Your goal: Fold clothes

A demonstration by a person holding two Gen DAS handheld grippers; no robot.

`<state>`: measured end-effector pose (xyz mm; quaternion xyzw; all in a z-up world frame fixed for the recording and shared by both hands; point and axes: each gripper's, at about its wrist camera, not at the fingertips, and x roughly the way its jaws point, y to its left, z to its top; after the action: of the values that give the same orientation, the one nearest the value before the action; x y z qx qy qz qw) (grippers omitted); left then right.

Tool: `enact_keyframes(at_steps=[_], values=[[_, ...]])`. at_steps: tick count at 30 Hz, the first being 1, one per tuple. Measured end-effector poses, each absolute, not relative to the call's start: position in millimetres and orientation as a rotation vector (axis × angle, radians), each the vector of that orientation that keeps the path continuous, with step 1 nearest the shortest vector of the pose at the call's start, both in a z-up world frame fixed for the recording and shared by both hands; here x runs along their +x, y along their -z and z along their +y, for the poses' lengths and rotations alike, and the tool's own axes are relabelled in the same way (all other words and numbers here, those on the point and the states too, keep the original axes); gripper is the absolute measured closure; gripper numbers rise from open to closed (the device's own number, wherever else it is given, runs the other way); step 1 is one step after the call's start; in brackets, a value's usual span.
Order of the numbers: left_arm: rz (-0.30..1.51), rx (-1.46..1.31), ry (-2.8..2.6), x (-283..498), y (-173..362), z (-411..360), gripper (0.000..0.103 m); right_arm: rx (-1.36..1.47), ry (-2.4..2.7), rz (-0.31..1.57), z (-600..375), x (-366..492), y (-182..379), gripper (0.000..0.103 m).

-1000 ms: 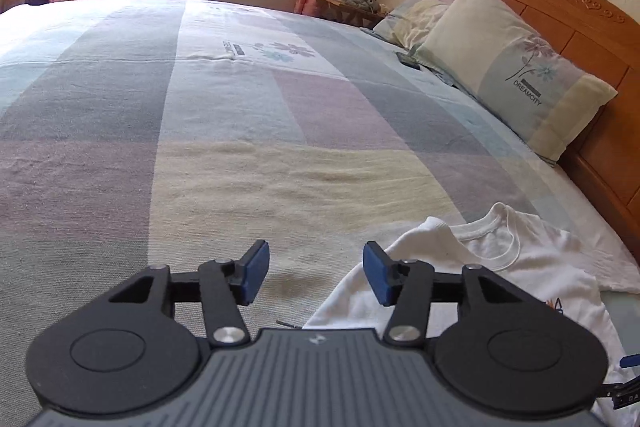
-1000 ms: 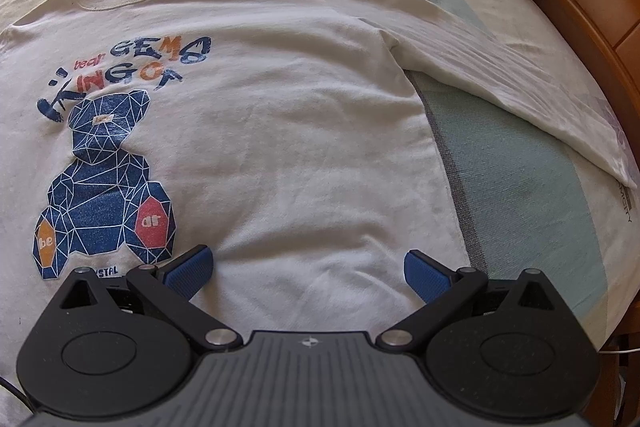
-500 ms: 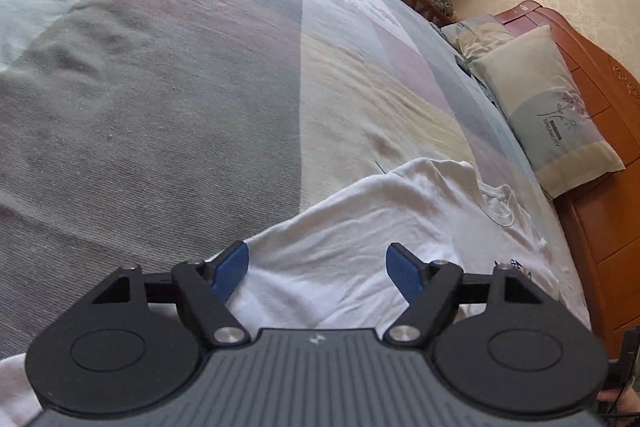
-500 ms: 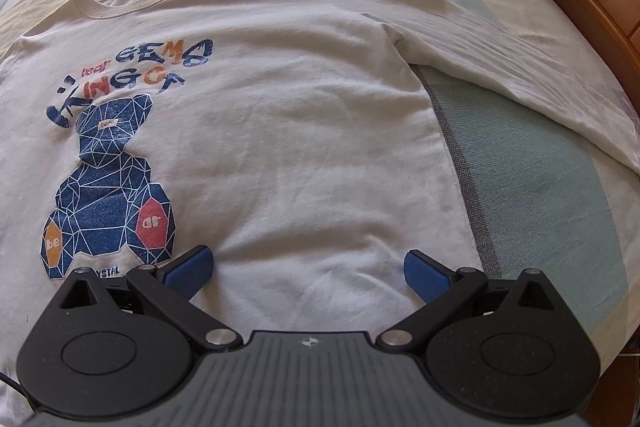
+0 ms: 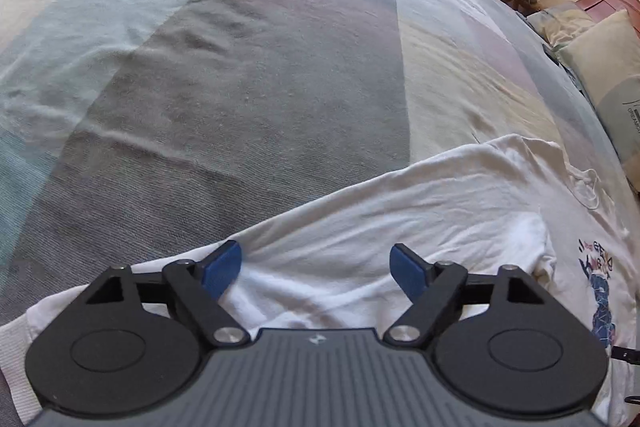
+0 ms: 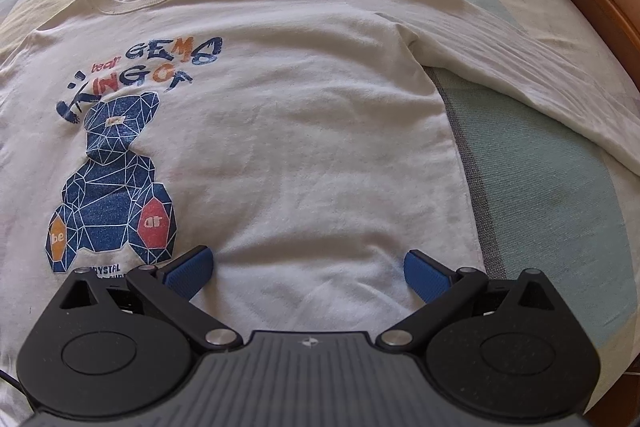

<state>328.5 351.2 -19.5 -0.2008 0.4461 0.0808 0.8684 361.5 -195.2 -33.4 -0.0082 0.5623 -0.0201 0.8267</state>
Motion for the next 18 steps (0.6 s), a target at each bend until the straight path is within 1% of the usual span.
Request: enact_keyframes(at_steps=[4,6,10,13,16,18], values=[[0.865,-0.365,-0.252,322.9,-2.0,343.1,0.023,-0.015,0.018,1.189,-197.5,361.7,34.2,0.0],[0.849,-0.357,-0.222,319.0,-6.8,332.6,0.02,-0.023,-0.001,1.188,-198.0,362.5,34.3,0.0],[0.91,-0.341,-0.24,308.1,13.2,319.2,0.019,-0.044,-0.036,1.182,-198.3,364.2,35.0,0.0],[0.948,-0.231,-0.441,295.4,26.6,323.2,0.019,-0.057,-0.066,1.174,-199.7,364.9,35.7,0.0],[0.892,-0.204,-0.541,280.1,11.6,326.9,0.02,-0.074,-0.098,1.167,-201.3,365.5,36.1,0.0],[0.84,-0.252,-0.489,273.1,2.8,324.9,0.019,-0.084,-0.111,1.16,-201.2,365.2,36.3,0.0]])
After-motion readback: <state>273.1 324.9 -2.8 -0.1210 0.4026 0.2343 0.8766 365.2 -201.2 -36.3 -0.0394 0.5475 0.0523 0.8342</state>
